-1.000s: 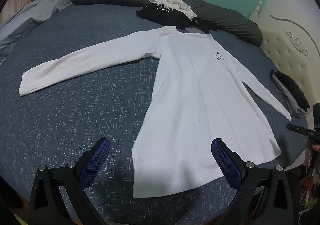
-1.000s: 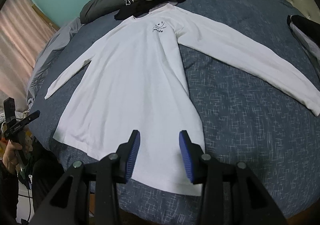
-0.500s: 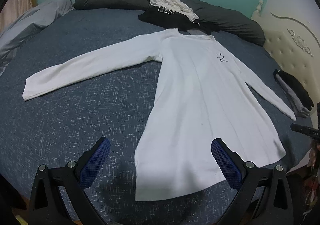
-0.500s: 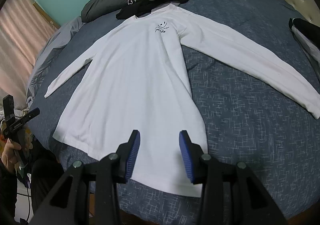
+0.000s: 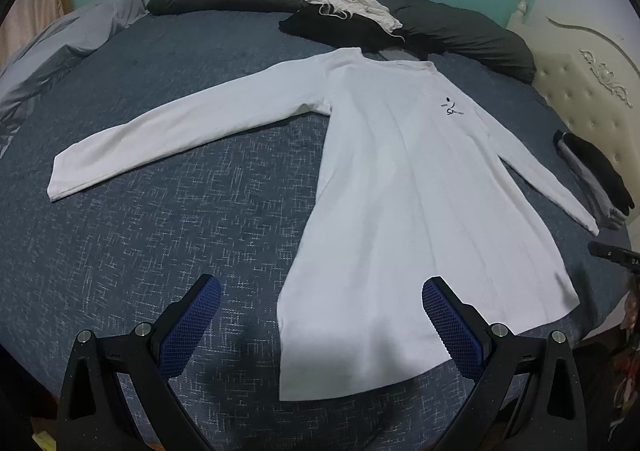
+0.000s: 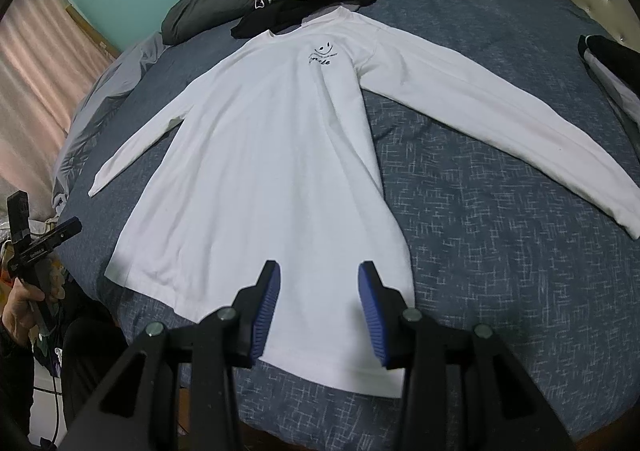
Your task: Fold clothes
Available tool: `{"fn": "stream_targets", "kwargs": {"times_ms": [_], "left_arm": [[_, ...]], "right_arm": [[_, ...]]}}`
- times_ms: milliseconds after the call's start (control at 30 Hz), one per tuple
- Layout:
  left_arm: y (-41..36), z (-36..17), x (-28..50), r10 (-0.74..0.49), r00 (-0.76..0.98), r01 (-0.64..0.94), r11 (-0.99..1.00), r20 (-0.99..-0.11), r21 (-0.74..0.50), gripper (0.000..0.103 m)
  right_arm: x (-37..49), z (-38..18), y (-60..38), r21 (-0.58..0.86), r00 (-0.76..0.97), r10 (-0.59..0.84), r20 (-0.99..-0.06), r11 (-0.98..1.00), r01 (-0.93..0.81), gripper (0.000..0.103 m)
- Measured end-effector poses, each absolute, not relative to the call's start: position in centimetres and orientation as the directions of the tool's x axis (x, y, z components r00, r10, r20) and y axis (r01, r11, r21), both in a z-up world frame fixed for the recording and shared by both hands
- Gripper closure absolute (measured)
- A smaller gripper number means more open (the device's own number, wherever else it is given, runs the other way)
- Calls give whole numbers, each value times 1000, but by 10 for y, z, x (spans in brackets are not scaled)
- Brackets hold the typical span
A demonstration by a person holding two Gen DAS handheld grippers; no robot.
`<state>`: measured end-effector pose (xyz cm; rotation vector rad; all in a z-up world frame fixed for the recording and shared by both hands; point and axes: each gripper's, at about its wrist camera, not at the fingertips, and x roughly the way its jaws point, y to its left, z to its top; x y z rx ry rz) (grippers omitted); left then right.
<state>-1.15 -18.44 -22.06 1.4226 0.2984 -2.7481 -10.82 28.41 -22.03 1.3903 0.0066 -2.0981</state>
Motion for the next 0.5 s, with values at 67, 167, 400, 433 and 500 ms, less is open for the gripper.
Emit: {"fn": "stream_targets", "kwargs": {"times_ms": [67,167,400,433,500], "left_arm": [[-186,-222,-12,59,-577,113,-982,-815,-152,0],[-188,-226,-14,70,-562,109,-981,-824,-158,1],[-190,-241,-18,85,-534,106,-980,-841,-166,1],[-191,-243,-19,91,-528,107,-979,-845,-172,1],[-192,-248,-21,91,-511,116,-978,-855,-173,1]], "right_arm": [[-109,-220,284,318,-259,-484,-836,-811,490,62],[-110,-221,285,320,-258,-486,-835,-810,491,62],[-109,-222,281,319,-255,-486,-836,-809,494,62],[-109,-223,280,319,-254,-486,-836,-808,495,62],[-109,-223,279,319,-253,-486,-837,-807,496,62]]}}
